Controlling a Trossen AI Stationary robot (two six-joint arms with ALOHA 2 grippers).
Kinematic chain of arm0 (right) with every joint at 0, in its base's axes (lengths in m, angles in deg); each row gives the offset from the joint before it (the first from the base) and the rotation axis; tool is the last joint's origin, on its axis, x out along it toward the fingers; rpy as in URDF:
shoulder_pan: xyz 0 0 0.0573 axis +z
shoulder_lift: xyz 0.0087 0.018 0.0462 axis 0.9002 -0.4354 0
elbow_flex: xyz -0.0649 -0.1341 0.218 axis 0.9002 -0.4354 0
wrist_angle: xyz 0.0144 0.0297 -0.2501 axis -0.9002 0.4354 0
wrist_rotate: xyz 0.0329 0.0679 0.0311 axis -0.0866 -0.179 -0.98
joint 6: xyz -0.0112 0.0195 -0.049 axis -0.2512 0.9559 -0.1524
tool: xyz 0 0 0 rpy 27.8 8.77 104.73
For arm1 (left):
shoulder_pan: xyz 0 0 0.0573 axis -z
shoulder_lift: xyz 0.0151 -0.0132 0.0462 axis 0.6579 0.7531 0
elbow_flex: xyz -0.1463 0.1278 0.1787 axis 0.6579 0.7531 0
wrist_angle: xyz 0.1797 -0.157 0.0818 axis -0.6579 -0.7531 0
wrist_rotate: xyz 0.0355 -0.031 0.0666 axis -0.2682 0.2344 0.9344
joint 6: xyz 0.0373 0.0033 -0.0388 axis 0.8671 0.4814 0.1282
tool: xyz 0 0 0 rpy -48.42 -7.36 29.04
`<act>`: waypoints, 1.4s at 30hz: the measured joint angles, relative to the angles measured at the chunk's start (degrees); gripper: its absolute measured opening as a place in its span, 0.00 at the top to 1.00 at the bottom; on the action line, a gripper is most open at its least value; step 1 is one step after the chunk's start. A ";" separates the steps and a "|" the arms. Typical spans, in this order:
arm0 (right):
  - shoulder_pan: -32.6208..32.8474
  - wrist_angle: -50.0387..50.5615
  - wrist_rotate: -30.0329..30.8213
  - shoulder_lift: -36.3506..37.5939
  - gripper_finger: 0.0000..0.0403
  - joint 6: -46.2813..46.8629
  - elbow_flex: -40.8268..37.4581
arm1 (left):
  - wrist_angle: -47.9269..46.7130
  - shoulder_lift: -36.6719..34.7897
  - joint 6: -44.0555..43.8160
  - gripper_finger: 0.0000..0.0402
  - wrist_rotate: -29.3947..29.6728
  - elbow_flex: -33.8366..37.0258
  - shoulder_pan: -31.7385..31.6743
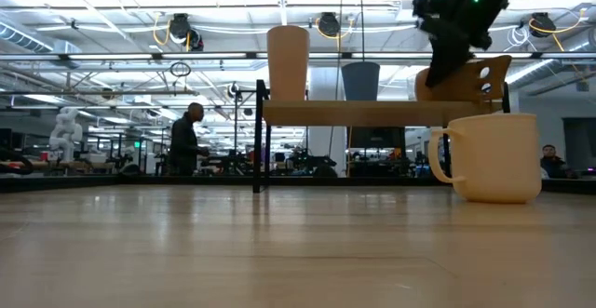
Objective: Stack small to large cups/mugs on shelf
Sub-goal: Put the wooden mug on the shelf, then put the light orange mug on the shelf
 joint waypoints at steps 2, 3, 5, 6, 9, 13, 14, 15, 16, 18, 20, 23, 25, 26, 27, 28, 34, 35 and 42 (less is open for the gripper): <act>1.41 0.02 -2.55 0.20 1.00 0.29 1.67 | -0.08 0.00 0.10 0.50 0.00 0.00 0.00; 2.28 0.30 -3.93 0.26 1.00 0.33 2.73 | -0.10 0.00 0.21 0.50 -0.02 0.00 0.00; 4.32 1.35 -6.37 0.26 1.00 0.35 5.10 | -0.22 0.00 0.33 0.50 -0.02 0.00 0.02; 5.37 1.81 -7.67 0.26 1.00 0.38 6.53 | -0.21 0.00 0.33 0.50 -0.02 0.00 0.02; 8.88 3.75 -10.97 0.19 1.00 0.43 10.74 | -0.23 0.00 0.37 0.50 -0.02 0.00 0.03; 13.37 11.01 -14.80 -1.67 1.00 1.75 16.77 | -0.26 0.00 0.55 0.50 -0.02 0.00 0.02; 14.18 13.28 -15.54 -2.26 1.00 2.23 18.08 | -0.26 0.00 0.66 0.50 -0.02 0.00 0.02; 14.99 15.50 -16.50 -3.06 0.99 2.71 19.61 | -0.24 0.00 1.00 0.50 -0.02 0.00 0.02; 15.60 17.52 -17.62 -3.84 0.99 3.30 20.97 | -0.25 0.00 1.22 0.50 -0.02 0.00 0.02; 16.38 21.90 -19.74 -5.70 0.97 4.00 23.54 | -0.25 0.00 1.44 0.50 -0.02 0.00 0.02; 16.62 25.13 -21.71 -7.57 0.96 4.06 26.16 | -0.25 0.00 1.49 0.50 -0.02 0.00 0.04; 16.76 29.33 -25.75 -10.35 0.93 3.61 29.55 | -0.24 0.00 1.51 0.50 -0.02 0.00 0.02; 16.79 31.15 -28.20 -12.10 0.91 2.86 31.25 | -0.24 0.00 1.51 0.50 -0.02 0.00 0.02; 16.79 31.95 -28.88 -12.90 0.90 2.24 32.11 | -0.24 0.00 1.51 0.50 -0.02 0.00 0.03; 16.81 32.86 -28.91 -13.66 0.89 1.77 32.97 | -0.24 0.00 1.51 0.50 -0.02 0.00 0.02; 16.80 33.84 -28.93 -14.43 0.88 1.38 33.91 | -0.24 0.00 1.53 0.50 -0.02 0.00 0.02; 16.89 36.94 -29.20 -17.25 0.77 -4.32 37.41 | -0.35 0.00 1.53 0.50 -0.02 0.00 0.04; 16.90 36.94 -29.64 -17.43 0.74 -5.43 37.57 | -0.42 0.00 1.53 0.50 -0.08 0.00 0.04; 17.53 36.89 -30.18 -19.17 0.50 -6.74 37.70 | -0.47 0.00 1.53 0.50 -1.49 0.00 0.04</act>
